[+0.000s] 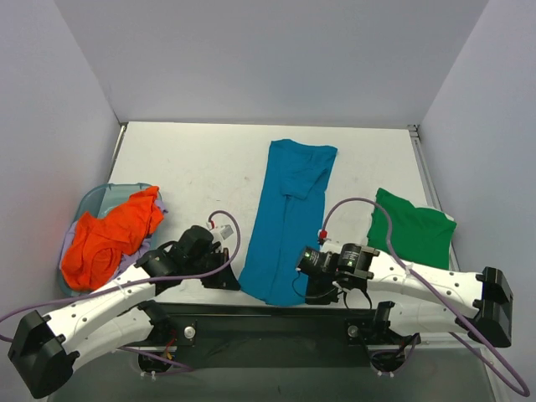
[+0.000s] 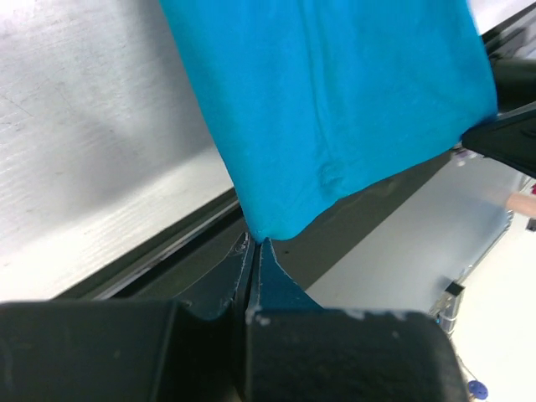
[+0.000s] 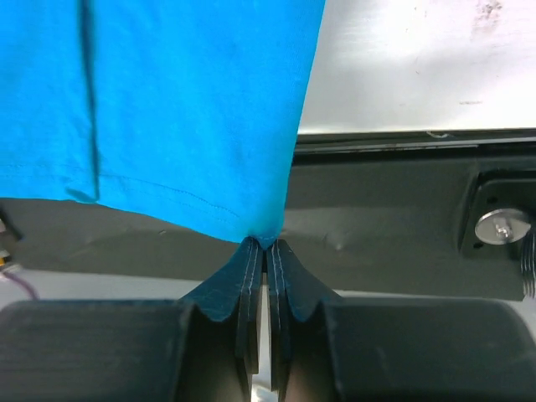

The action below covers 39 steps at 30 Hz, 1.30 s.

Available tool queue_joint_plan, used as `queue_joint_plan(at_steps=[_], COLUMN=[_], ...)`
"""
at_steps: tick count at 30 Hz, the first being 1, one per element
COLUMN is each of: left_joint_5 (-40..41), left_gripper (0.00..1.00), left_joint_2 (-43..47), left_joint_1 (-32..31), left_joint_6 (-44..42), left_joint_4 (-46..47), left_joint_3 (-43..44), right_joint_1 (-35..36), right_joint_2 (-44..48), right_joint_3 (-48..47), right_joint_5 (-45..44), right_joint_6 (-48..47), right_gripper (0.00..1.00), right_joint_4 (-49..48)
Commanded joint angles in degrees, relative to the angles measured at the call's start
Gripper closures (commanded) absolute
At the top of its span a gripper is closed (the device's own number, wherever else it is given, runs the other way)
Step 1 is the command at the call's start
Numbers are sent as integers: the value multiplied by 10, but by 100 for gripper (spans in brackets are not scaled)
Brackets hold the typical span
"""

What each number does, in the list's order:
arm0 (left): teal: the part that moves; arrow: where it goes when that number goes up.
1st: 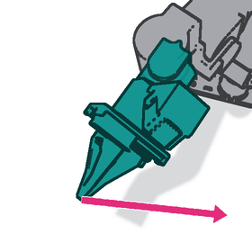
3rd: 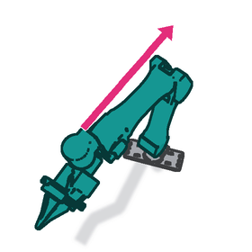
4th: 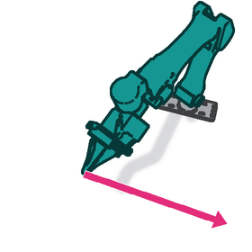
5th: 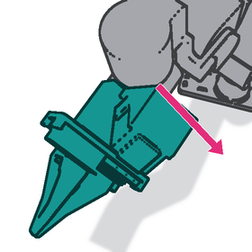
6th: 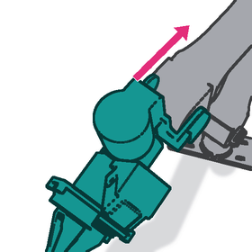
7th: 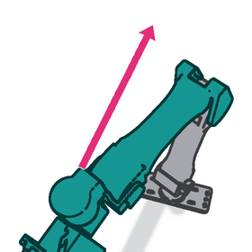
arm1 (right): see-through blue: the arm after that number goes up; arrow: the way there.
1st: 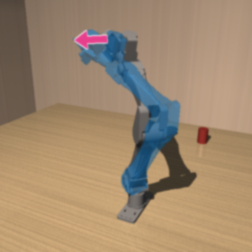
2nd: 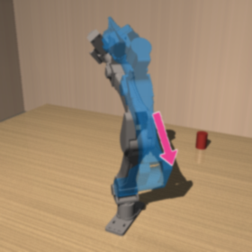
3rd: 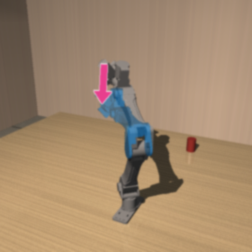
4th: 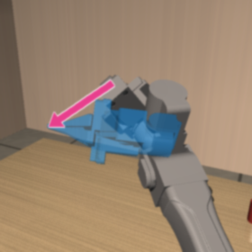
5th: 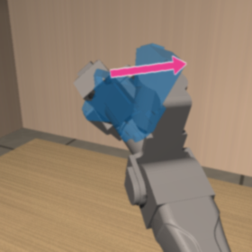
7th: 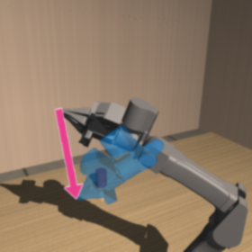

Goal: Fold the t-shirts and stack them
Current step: Fold the folded rectangular tshirt in 1/3 of the way

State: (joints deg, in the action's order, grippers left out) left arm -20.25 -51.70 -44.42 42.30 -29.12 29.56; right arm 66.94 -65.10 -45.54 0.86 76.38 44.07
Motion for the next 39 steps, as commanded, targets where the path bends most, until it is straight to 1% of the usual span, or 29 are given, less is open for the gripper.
queue_joint_plan(at_steps=[1, 8, 12, 19, 21, 26, 30, 32, 33, 37, 39], left_joint_5=[16, 21, 25, 8, -4, -30, -45, -55, -59, -67, -61], left_gripper=[100, 100, 100, 100, 100, 100, 100, 100, 100, 100, 100], left_joint_2=[24, -19, -65, -143, -174, -240, -296, -319, -348, -424, -458], left_joint_1=[-2, -1, 2, 39, 53, 77, 113, 130, 134, 143, 146], left_joint_6=[28, 40, 34, 6, 1, -18, -28, -35, -37, -56, -64], left_joint_4=[-31, 23, 54, 105, 119, 146, 163, 174, 175, 152, 145], left_joint_3=[44, 70, 92, 141, 157, 198, 231, 259, 271, 357, 380], right_joint_1=[7, -4, -30, -144, -161, -213, -266, -283, -298, -334, -348], right_joint_2=[22, 9, 4, -22, -34, -88, -142, -162, -184, -244, -280], right_joint_3=[-39, -74, -85, -118, -129, -171, -203, -218, -234, -282, -310], right_joint_5=[-51, -103, -127, -139, -140, -140, -133, -129, -127, -119, -116], right_joint_6=[25, 28, 14, -72, -99, -150, -200, -218, -226, -268, -281], right_gripper=[100, 100, 100, 100, 100, 100, 100, 100, 100, 100, 100], right_joint_4=[79, 85, 85, 81, 77, 68, 59, 52, 51, 49, 49])
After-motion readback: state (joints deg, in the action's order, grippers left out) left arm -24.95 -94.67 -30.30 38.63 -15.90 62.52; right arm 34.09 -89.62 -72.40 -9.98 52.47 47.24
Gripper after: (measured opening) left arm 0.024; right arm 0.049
